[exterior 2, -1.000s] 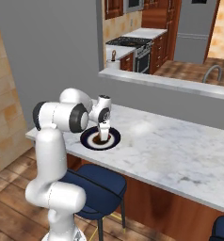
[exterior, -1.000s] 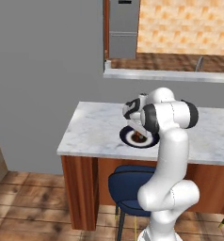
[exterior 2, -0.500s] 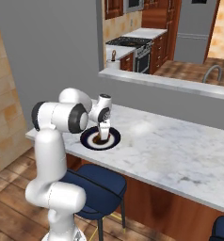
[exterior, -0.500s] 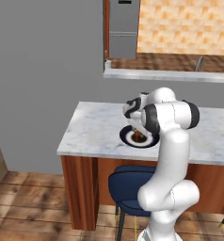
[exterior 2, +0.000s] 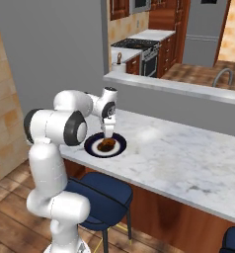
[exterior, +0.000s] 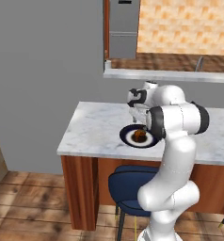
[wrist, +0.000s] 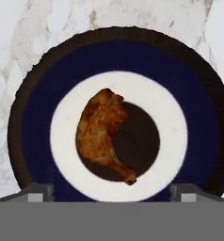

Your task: Take the chicken drumsticks from the pan and place one on each plate on the dining counter.

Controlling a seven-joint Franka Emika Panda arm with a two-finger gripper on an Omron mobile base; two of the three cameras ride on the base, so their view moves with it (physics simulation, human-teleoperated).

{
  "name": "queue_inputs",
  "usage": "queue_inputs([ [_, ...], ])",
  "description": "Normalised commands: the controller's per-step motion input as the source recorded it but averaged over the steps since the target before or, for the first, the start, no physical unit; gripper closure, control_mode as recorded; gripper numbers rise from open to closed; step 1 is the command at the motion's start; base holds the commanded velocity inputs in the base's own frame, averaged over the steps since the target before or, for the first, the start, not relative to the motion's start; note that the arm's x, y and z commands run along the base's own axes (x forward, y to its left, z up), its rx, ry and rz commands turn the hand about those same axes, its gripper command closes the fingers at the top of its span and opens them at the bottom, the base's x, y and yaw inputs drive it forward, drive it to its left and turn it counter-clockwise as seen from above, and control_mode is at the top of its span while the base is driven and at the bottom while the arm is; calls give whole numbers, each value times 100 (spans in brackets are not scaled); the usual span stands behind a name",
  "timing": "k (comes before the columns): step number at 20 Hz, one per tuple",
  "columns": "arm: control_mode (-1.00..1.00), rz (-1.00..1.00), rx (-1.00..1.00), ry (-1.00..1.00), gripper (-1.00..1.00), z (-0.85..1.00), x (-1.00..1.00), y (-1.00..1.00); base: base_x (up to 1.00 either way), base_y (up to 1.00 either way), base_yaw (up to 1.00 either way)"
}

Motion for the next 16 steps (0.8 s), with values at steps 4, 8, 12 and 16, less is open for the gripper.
queue_inputs([
  [4, -100, 0, 0, -9, -100, 100, -98, 0, 0, 0, 0],
  [8, -100, 0, -1, -25, -100, 86, -100, -4, 0, 0, 0],
  [12, -100, 0, -5, -30, -100, 60, -100, -6, 0, 0, 0],
  [16, -100, 0, -5, -31, -100, 23, -100, -5, 0, 0, 0],
])
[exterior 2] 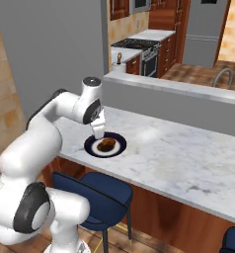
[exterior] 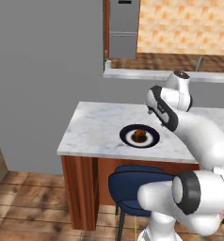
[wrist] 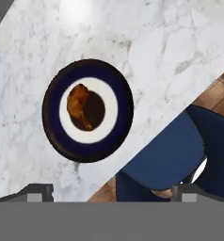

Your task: Take the chicken drumsticks from the pan and place one on each plate on the dining counter.

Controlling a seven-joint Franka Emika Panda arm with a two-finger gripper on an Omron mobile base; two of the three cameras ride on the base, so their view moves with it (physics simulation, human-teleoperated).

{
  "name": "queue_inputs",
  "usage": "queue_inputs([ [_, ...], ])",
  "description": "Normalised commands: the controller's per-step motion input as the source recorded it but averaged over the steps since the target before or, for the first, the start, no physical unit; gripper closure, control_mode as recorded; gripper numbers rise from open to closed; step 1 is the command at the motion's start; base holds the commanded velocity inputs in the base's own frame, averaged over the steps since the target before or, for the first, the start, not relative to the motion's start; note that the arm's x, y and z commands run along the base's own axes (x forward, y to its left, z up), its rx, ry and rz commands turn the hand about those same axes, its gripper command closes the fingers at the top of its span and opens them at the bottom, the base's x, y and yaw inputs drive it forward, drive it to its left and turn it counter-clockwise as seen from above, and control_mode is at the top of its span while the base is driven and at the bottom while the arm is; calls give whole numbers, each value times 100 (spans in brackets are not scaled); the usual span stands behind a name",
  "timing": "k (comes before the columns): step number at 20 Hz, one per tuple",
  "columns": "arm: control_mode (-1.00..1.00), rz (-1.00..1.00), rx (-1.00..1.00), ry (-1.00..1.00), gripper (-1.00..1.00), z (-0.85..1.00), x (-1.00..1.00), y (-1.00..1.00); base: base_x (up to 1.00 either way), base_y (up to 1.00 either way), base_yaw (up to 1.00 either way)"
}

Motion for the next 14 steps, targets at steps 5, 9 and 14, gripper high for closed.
queue_inputs([
  [5, -100, 1, -5, -25, -100, 6, -100, -4, 0, 0, 0],
  [9, -100, 4, -13, -6, -100, 39, -100, 0, 0, 0, 0],
  [14, -100, 5, -20, 4, -100, 44, -99, 1, 0, 0, 0],
])
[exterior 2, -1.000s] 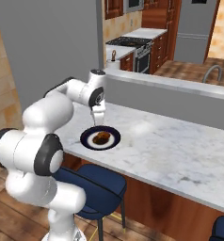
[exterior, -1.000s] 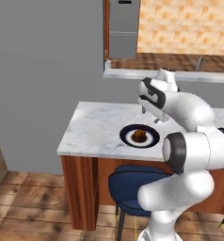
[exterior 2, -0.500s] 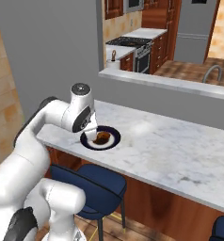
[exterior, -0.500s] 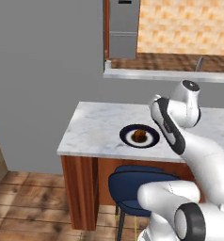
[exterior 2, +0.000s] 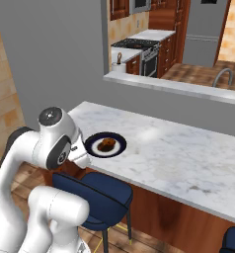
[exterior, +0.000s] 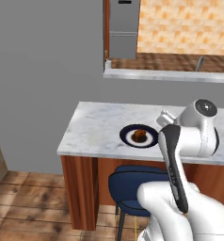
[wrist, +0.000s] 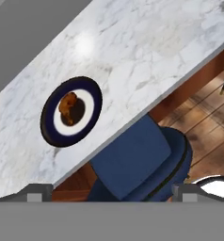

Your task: Take the chicken drumsticks from the pan and place one on each plate on the dining counter.

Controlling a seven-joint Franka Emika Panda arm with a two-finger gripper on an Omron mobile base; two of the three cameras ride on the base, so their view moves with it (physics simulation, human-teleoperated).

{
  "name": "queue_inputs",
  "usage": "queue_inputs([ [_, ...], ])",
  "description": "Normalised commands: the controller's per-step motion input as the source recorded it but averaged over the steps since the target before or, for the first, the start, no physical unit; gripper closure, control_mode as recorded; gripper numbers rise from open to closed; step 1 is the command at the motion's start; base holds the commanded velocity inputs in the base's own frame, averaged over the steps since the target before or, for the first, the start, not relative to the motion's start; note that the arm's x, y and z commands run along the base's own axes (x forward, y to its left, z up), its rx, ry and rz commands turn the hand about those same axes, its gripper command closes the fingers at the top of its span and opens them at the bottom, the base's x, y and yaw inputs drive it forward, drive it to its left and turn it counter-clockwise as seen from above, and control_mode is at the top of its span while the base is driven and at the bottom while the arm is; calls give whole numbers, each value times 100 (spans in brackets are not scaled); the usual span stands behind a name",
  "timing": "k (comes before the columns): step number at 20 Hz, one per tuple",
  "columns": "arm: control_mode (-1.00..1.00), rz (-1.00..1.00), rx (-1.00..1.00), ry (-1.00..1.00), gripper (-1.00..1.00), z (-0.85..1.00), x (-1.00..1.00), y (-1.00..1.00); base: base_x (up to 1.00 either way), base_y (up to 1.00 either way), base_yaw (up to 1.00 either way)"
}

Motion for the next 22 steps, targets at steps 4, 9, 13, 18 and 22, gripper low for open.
queue_inputs([
  [4, -100, 0, -25, 18, -100, 6, -46, 15, 0, 0, 0],
  [9, -100, 0, -17, 15, -100, 0, -8, 10, 0, 0, 0],
  [13, 100, 0, -3, 2, -100, 0, -3, 1, -29, -4, 0],
  [18, 100, 0, 0, 0, -100, 0, 0, 0, -62, -59, 0],
  [22, 100, 0, 0, 0, -100, 0, 0, 0, -40, -76, -1],
])
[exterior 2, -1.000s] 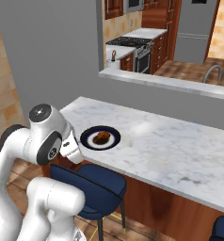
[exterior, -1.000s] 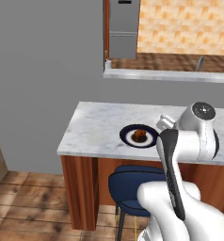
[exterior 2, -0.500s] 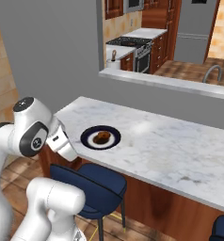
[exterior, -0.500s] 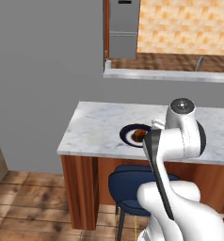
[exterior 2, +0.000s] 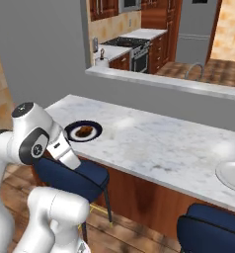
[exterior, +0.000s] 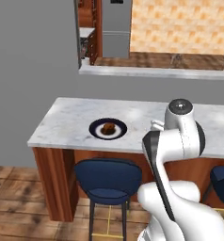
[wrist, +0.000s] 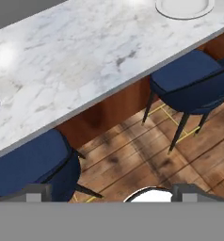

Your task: Take the chicken drumsticks from the pan and place one on each plate on the dining counter.

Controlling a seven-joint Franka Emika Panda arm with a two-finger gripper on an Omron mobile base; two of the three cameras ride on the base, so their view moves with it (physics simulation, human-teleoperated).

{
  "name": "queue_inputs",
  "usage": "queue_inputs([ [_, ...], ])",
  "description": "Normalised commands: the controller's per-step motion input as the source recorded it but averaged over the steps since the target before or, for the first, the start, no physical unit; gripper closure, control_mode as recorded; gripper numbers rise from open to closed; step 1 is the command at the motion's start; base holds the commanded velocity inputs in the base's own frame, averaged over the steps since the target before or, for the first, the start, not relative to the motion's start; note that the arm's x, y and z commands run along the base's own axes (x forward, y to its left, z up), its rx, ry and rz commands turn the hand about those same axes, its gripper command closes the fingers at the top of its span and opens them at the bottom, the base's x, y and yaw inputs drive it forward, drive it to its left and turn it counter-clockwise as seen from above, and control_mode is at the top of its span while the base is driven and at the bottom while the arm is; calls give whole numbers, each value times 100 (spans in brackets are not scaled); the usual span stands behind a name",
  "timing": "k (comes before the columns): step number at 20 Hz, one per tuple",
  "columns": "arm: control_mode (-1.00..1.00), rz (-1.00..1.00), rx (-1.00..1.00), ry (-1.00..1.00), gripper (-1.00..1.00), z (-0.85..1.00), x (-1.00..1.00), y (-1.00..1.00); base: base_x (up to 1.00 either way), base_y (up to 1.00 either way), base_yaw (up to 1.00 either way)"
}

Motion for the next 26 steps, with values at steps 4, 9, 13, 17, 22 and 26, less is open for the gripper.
queue_inputs([
  [4, 100, 0, 0, 0, -100, 0, 0, 0, -56, -100, -1],
  [9, 100, 0, 0, 0, -100, 0, 0, 0, -58, -100, -2],
  [13, 100, 0, 0, 0, -100, 0, 0, 0, -54, -100, -5],
  [17, 100, 0, 0, 0, -100, 0, 0, 0, -36, -100, -4],
  [22, 100, 0, 0, 0, -100, 0, 0, 0, -27, -100, -6],
  [26, 100, 0, 0, 0, -100, 0, 0, 0, -14, -100, -5],
])
